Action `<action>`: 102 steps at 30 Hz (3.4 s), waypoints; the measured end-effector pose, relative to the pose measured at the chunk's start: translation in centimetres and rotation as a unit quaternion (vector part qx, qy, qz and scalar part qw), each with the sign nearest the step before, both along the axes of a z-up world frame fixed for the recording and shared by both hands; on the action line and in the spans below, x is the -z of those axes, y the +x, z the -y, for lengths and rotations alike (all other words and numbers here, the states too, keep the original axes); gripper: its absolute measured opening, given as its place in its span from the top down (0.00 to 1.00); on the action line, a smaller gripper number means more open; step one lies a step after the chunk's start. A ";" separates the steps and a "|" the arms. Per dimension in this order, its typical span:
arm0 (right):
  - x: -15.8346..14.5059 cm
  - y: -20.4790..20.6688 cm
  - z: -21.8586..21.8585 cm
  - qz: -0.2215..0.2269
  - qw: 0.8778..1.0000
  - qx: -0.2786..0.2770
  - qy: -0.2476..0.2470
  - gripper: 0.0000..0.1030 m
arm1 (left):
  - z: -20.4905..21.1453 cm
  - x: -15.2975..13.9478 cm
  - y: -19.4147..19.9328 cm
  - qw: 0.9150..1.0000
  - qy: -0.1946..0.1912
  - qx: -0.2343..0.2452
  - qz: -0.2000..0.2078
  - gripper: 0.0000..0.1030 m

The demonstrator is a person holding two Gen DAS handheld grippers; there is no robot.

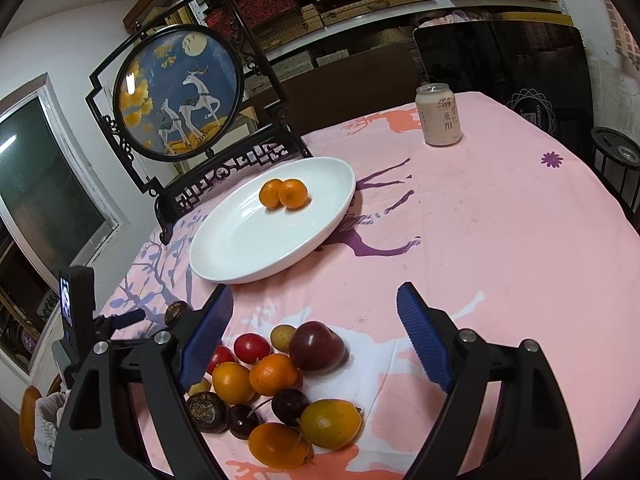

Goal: Organize fruits
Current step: 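Grasp a dark brown patterned fruit with the left tool while the right grasps a dark red plum, then carry both fruits over the white plate and release them, then grasp another brown patterned fruit with the left tool while the right grasps a yellow citrus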

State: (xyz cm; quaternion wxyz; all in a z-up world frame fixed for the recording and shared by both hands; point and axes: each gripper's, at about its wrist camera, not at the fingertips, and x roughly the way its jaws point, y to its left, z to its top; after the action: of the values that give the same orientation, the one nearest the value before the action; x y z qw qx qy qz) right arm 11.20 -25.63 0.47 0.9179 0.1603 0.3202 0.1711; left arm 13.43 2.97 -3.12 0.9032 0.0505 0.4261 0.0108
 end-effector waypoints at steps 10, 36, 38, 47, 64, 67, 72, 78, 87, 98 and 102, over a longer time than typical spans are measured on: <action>0.3 0.2 -0.7 -0.010 1.000 -0.010 -0.011 0.18 | -0.2 0.6 1.1 0.999 -0.029 0.013 -0.019 0.38; 4.7 2.4 -1.7 -0.122 0.990 -0.059 0.023 0.49 | 0.5 -0.1 -0.7 0.997 -0.057 0.048 -0.014 0.61; 5.0 2.7 -1.5 -0.128 0.989 -0.062 0.035 0.51 | 0.9 0.4 -0.5 0.997 -0.049 0.054 -0.022 0.61; 4.5 2.5 -1.1 -0.122 0.990 -0.057 0.042 0.62 | 1.3 -0.3 -1.3 0.998 -0.039 0.058 0.002 0.61; -1.1 9.7 -5.1 -0.060 0.996 -0.054 0.029 0.61 | 5.2 -4.2 6.9 0.998 -0.039 0.051 0.023 0.42; -0.4 11.1 -5.7 -0.052 0.997 -0.040 0.028 0.52 | 4.7 -3.4 7.7 0.997 -0.056 0.049 0.021 0.31; -0.5 10.8 -4.3 -0.038 0.998 -0.036 0.031 0.46 | 3.7 -3.1 7.9 0.997 -0.067 0.045 0.013 0.31; -1.4 7.9 -2.3 -0.029 0.997 -0.041 0.062 0.46 | 3.5 -3.5 5.4 0.998 -0.041 0.038 0.036 0.18; 0.4 2.9 0.5 -0.036 0.996 -0.013 0.079 0.34 | 4.6 -2.1 0.3 0.998 0.001 0.062 0.031 0.04; 0.1 0.9 2.1 -0.021 0.995 0.008 0.093 0.18 | 4.9 -1.0 -2.3 0.996 0.002 0.084 0.018 0.02; 0.2 0.9 2.0 -0.024 0.996 0.008 0.089 0.18 | 5.6 -0.7 -2.6 0.995 0.005 0.100 0.015 0.02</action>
State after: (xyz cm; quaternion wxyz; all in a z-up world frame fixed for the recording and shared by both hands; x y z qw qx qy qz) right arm 12.13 -27.67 0.31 0.8934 0.2481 0.3245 0.1873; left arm 10.78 -2.61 -2.39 0.9059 0.0969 0.4050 -0.0764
